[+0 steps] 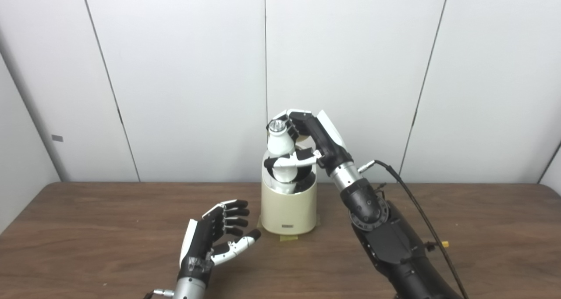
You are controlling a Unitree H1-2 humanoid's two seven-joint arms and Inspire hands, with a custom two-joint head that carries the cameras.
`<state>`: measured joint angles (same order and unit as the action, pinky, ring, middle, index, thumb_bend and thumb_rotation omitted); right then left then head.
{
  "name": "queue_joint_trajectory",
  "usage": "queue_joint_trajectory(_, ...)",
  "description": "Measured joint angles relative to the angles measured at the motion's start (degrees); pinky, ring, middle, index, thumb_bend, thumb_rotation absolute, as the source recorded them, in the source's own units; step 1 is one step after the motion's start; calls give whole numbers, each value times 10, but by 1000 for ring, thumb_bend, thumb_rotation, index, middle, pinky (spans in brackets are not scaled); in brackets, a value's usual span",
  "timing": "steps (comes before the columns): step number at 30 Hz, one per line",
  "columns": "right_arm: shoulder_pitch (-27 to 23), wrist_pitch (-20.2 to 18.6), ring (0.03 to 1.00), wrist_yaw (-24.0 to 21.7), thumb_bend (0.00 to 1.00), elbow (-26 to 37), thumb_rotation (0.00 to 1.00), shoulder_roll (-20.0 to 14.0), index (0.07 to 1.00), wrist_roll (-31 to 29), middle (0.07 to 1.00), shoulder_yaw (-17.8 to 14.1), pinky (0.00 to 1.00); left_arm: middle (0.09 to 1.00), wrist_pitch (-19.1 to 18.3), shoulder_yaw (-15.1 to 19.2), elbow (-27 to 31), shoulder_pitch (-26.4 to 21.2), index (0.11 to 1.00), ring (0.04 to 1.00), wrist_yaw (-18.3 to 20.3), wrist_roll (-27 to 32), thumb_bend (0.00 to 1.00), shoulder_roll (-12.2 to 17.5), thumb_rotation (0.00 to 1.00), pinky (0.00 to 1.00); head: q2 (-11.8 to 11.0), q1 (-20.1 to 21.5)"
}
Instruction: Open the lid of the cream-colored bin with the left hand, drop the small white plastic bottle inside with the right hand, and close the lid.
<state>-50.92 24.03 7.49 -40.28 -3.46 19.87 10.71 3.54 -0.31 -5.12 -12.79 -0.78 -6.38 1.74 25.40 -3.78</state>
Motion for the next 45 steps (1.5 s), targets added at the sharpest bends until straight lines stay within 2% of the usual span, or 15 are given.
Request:
queue_joint_trajectory(6,-12,9,364,50,507,-20,0,-20,556,5,485,43,299,675,-2,-4,2,1,716,616,-6,0,670,0,44,546,1,-3)
queue_joint_trajectory(14,-19,10,377,85,501,-24,0,-33,546,-2,488,82,311,680,-7,-9,13,4,715,624,-8,0,679,-1,49,542,5,-4)
queue_joint_trajectory(21,-19,11,422,79,497,-24,0,-51,524,-9,502,116,338,672,-7,-12,15,5,710,620,-8,-3,683,0,42,547,9,-3)
queue_joint_trajectory(23,-19,11,439,63,500,-24,0,-58,519,-7,528,116,342,669,-8,-12,18,5,708,619,-8,-4,685,0,43,552,11,-3)
queue_joint_trajectory(24,-19,11,447,54,506,-24,0,-61,508,-3,582,117,372,666,-9,-12,18,5,707,616,-9,-4,686,1,46,552,11,-2)
queue_joint_trajectory(27,-19,11,613,24,746,-28,0,-74,655,15,714,120,462,665,-11,-12,19,5,705,616,-9,-4,682,1,42,551,11,-3)
queue_joint_trajectory(29,-19,11,678,12,792,-31,0,-77,689,25,756,120,514,667,-12,-12,20,5,704,616,-8,-4,679,1,32,550,13,-2)
queue_joint_trajectory(34,-19,11,729,0,776,-32,0,-76,703,45,793,116,572,668,-13,-12,20,5,701,615,-8,-3,679,2,26,553,13,2)
queue_joint_trajectory(45,-13,11,696,-16,780,-20,0,-75,693,56,764,99,546,669,-13,-14,19,5,701,614,-8,-4,679,7,46,551,14,3)
